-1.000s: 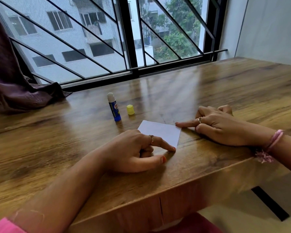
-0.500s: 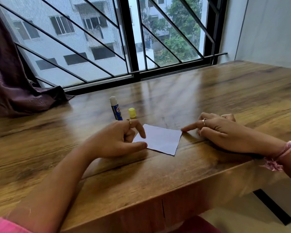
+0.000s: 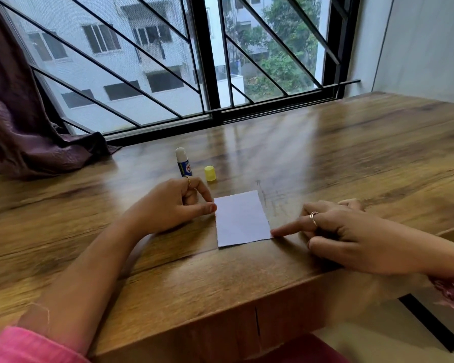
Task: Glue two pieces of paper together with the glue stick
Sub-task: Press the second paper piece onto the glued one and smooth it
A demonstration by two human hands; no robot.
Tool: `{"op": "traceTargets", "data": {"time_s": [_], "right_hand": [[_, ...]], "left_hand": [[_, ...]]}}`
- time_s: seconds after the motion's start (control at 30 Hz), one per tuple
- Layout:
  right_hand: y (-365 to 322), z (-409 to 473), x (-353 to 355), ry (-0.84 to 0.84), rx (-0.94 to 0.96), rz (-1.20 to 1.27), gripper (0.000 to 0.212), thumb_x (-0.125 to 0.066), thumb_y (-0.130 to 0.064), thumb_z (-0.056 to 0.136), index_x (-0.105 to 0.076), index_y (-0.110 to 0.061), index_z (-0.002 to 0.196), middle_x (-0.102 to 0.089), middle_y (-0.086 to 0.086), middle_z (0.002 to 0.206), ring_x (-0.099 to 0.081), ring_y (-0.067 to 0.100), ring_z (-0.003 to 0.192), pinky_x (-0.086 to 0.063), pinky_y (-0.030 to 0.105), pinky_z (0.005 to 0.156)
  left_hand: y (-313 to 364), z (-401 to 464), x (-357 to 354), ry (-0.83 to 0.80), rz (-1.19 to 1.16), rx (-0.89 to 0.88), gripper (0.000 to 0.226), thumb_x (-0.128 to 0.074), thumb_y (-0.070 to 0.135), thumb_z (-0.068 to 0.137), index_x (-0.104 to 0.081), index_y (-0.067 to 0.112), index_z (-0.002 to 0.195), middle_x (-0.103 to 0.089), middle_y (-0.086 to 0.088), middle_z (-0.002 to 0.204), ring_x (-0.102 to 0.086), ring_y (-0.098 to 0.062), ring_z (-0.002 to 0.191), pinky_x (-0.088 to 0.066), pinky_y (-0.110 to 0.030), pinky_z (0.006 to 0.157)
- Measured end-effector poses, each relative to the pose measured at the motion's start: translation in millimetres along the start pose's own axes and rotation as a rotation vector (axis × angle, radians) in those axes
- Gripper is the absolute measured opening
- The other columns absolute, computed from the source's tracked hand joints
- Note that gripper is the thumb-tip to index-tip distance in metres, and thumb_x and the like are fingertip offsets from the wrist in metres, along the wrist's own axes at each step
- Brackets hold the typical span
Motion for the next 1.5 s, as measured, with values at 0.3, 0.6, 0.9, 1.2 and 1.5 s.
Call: {"op": "traceTargets", "data": {"time_s": [0.3,0.6,0.9,1.2,1.5], "right_hand": [[22.1,10.7,20.1,-0.059,0.037,0.163,0.05,-0.034,-0.053,0.076,-0.038,-0.067,0.124,-0.056,-0.01,0.086,-0.057,0.011,0.086,-0.041,0.035,0.097],[10.2,26.3,13.0,-0.104,0.114,0.02,0.049,-0.017,-0.057,0.077,-0.043,-0.069,0.117,-0.044,-0.016,0.086,-0.042,-0.004,0.096,-0.018,0.024,0.095],[14.7,34.2,7.1,-0.068,0.132,-0.063,0.063,-0.016,-0.057,0.079,-0.063,-0.039,0.117,-0.04,-0.011,0.079,-0.041,0.003,0.089,-0.017,0.018,0.089],[26.8,61.9,14.1,-0.006,0.092,-0.229,0.052,-0.014,-0.053,0.081,-0.047,-0.065,0.118,-0.043,-0.009,0.077,-0.041,-0.007,0.087,-0.018,0.031,0.081],[40.0,95.5,23.8,0.018,-0.004,-0.309,0.051,-0.002,-0.061,0.072,-0.039,-0.075,0.104,-0.041,-0.007,0.075,-0.047,0.0,0.085,-0.027,0.04,0.091]], "left_hand": [[44.0,-15.9,-18.0,-0.274,-0.186,-0.279,0.03,-0.063,0.038,0.086,-0.068,0.027,0.113,-0.036,0.001,0.048,-0.033,-0.015,0.042,-0.029,-0.026,0.047],[52.7,-16.9,-35.3,-0.409,-0.089,-0.274,0.039,-0.066,0.031,0.088,-0.06,0.031,0.126,-0.04,0.0,0.05,-0.034,-0.011,0.043,-0.028,-0.016,0.048],[50.0,-17.2,-37.4,-0.435,-0.055,-0.239,0.038,-0.061,0.044,0.087,-0.061,0.034,0.124,-0.036,0.003,0.05,-0.033,-0.01,0.045,-0.027,-0.017,0.049],[52.3,-18.6,-37.4,-0.443,-0.055,-0.194,0.034,-0.058,0.034,0.091,-0.062,0.033,0.124,-0.031,0.0,0.051,-0.028,-0.013,0.047,-0.023,-0.019,0.049],[51.3,-17.3,-38.1,-0.448,-0.052,-0.192,0.035,-0.058,0.034,0.09,-0.062,0.034,0.125,-0.034,-0.001,0.052,-0.03,-0.012,0.048,-0.024,-0.019,0.05]]}}
Point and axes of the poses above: each hand's wrist, its own z-axis towards the middle knuckle, its own x-axis out of the back of the hand, y = z × x, the point moved 4 cm from there along z, towards the middle knuckle
